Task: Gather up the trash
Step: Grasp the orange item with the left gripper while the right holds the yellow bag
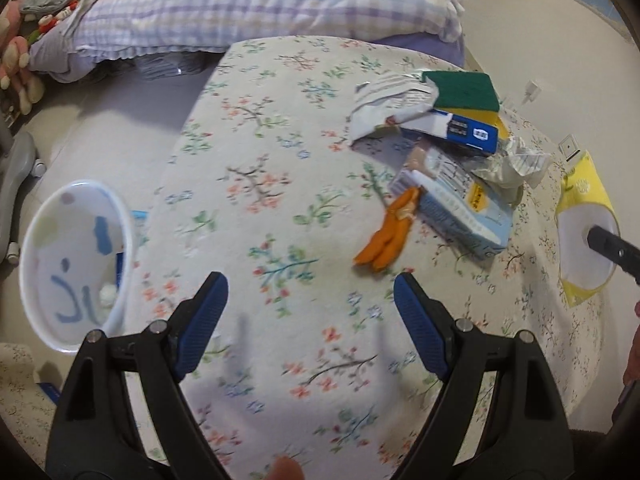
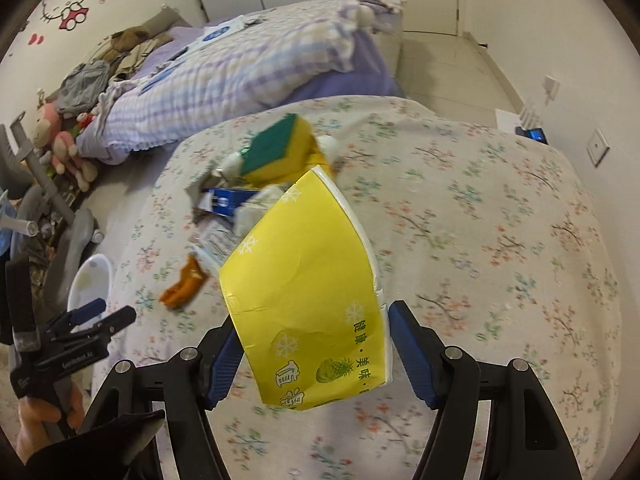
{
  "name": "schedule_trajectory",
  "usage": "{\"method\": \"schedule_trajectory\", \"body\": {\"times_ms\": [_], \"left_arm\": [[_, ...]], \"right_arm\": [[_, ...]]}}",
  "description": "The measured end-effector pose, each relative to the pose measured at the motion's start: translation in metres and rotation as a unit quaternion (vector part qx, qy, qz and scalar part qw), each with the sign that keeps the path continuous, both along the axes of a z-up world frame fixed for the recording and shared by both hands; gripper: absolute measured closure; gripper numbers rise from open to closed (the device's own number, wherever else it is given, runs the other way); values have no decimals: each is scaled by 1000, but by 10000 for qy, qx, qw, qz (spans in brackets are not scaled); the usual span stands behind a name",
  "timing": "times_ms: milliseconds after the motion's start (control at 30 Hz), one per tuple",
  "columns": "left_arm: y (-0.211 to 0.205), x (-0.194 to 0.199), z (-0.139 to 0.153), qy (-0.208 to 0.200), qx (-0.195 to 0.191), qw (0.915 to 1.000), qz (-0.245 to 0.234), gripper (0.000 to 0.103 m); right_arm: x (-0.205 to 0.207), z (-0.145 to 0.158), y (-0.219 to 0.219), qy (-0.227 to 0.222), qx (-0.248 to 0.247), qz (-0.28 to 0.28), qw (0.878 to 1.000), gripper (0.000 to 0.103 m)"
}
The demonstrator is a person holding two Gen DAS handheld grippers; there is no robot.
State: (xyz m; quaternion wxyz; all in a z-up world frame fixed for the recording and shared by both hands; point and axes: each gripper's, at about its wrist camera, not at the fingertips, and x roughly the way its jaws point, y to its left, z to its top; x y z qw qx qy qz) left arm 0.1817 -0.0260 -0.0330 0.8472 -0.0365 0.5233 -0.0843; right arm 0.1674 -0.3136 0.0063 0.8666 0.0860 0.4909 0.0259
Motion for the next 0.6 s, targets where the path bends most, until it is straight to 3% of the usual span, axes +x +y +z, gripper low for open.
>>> {"method": "schedule_trajectory", "body": {"times_ms": [400, 533, 600], "left_arm": [[-30, 20, -16, 33, -418, 9991, -36, 20], [-38, 24, -22, 45, -428, 9991, -27, 27], [-41, 28, -27, 105, -314, 9995, 4, 39]], "right_arm": [[-26, -19, -58, 306, 92, -437, 9985, 32], [-28, -25, -68, 390, 73, -508, 9979, 32], [-28, -26, -71, 415, 60, -535, 9977, 32]]}}
